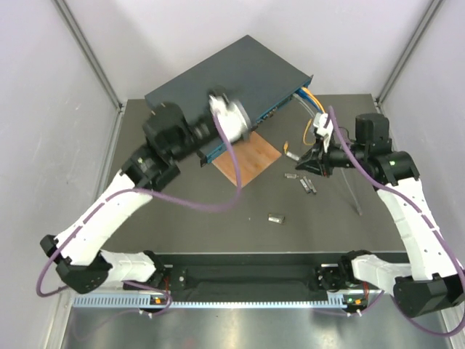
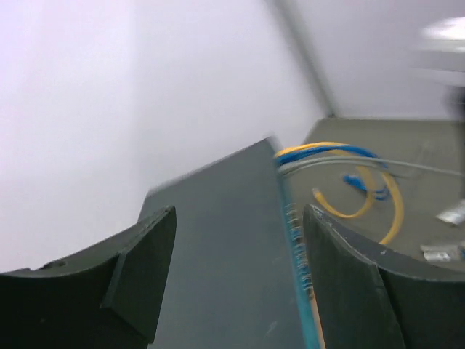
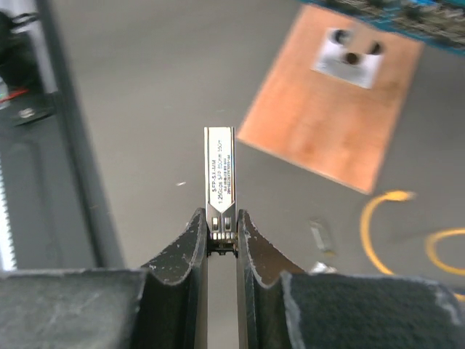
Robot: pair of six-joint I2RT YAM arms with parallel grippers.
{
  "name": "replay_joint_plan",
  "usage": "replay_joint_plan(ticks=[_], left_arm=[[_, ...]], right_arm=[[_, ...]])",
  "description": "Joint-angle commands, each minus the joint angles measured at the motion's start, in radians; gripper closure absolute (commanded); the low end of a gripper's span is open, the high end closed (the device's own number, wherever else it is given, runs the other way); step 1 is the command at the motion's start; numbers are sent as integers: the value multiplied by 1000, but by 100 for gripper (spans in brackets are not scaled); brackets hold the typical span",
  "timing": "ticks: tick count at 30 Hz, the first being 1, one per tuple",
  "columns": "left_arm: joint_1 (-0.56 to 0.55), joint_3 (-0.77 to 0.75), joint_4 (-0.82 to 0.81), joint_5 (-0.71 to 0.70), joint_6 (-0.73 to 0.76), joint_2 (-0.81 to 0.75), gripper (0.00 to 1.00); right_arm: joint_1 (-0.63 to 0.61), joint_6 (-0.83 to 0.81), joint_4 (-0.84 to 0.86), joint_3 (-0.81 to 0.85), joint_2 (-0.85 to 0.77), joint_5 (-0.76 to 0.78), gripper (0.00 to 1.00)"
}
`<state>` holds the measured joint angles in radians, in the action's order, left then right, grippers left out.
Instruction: Insert the plug into the switch port
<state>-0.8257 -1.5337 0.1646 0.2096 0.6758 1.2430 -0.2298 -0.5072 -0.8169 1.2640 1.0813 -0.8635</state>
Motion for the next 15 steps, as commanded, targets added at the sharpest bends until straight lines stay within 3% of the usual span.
replay_joint_plan(ticks=[1,2,5,7,15], left_arm=[[226,-143,1,-200,-621,36,25],[291,-143,42,-178,-876,33,25],[506,28,-41,-40,-1248,-60,24],[618,142,-56,22,-1397,-102,23],[893,412,-100,108,-1656,-261,19]], right_arm=[[15,6,65,119,37,177,100],[15,-1,59,141,57,213,100],[12,2,24,236,136,329,100],[9,2,2,315,207,398,100],[-69,44,-74,547,443,595,100]])
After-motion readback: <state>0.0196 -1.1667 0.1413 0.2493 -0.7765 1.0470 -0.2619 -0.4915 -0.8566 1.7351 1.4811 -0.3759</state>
